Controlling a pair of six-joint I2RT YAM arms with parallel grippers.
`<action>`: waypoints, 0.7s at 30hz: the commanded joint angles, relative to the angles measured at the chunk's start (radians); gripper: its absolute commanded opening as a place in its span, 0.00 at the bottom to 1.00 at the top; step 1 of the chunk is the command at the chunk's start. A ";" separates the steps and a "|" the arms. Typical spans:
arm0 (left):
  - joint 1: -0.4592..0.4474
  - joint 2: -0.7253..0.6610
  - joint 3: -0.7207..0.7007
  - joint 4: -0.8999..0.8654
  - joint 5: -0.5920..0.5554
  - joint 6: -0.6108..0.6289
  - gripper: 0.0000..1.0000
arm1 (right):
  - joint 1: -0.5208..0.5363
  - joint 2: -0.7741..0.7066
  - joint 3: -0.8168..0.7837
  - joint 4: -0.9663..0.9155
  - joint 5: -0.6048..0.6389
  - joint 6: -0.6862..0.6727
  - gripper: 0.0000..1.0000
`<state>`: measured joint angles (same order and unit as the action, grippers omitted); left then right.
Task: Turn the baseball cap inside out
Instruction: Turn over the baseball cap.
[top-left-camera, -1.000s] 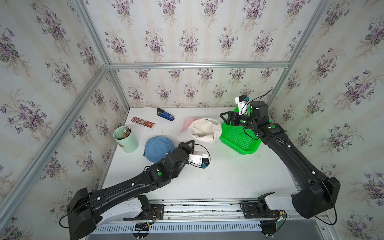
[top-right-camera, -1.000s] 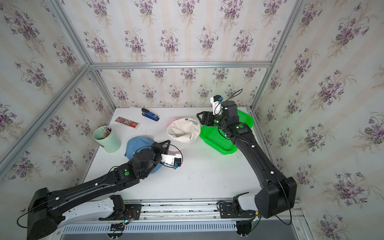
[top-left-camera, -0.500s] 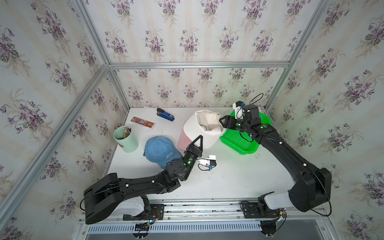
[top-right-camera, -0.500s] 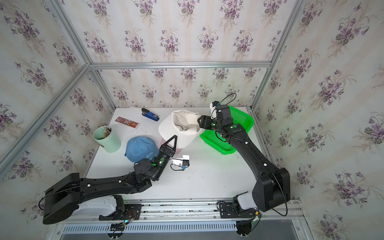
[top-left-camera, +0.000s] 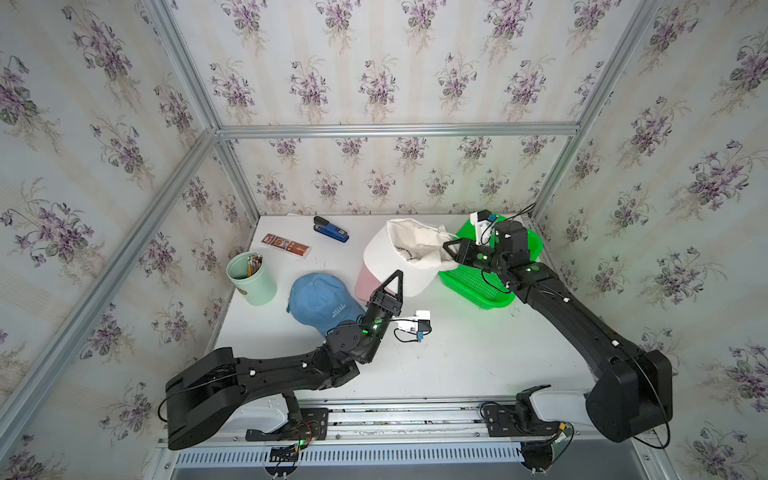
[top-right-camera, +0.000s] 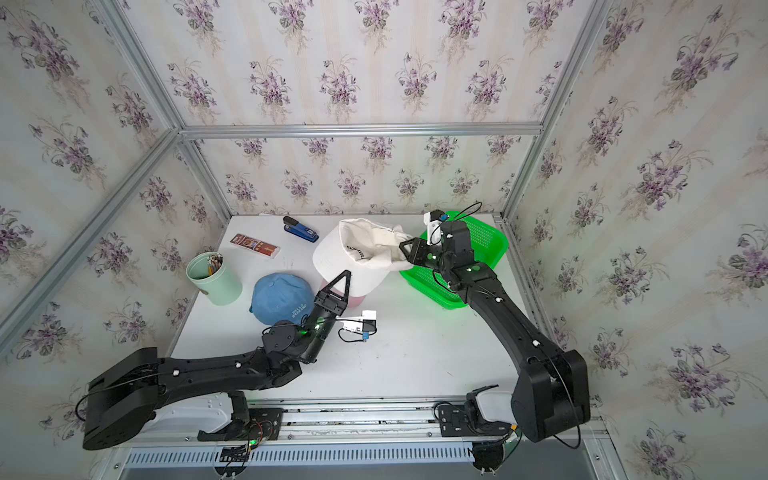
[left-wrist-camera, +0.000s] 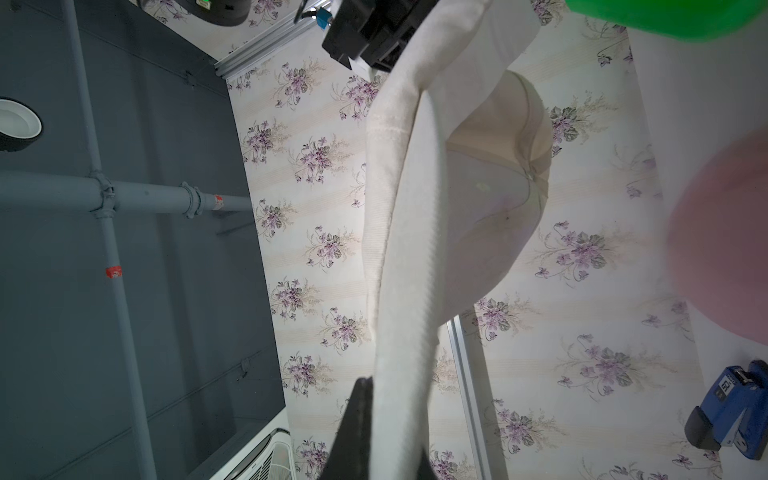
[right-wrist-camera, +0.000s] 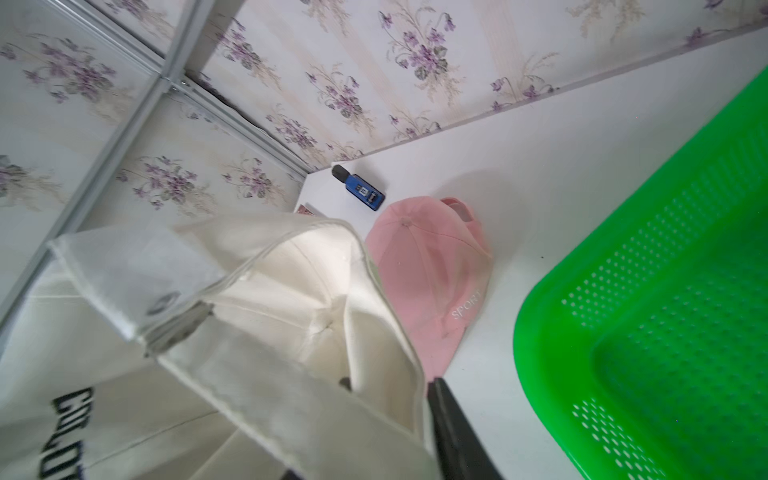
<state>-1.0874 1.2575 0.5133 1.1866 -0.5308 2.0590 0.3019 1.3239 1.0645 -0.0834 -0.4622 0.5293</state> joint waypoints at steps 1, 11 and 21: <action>-0.008 -0.020 -0.009 0.093 0.008 0.010 0.09 | -0.031 -0.006 -0.002 0.157 -0.148 0.091 0.07; -0.079 -0.093 -0.031 0.134 -0.002 -0.002 0.10 | -0.090 0.033 -0.115 0.623 -0.513 0.449 0.00; -0.179 -0.182 -0.044 0.146 -0.040 0.028 0.10 | -0.119 0.046 -0.212 0.833 -0.592 0.634 0.00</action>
<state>-1.2575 1.0859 0.4606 1.2285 -0.5804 2.0590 0.1886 1.3750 0.8520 0.7033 -1.0580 1.1339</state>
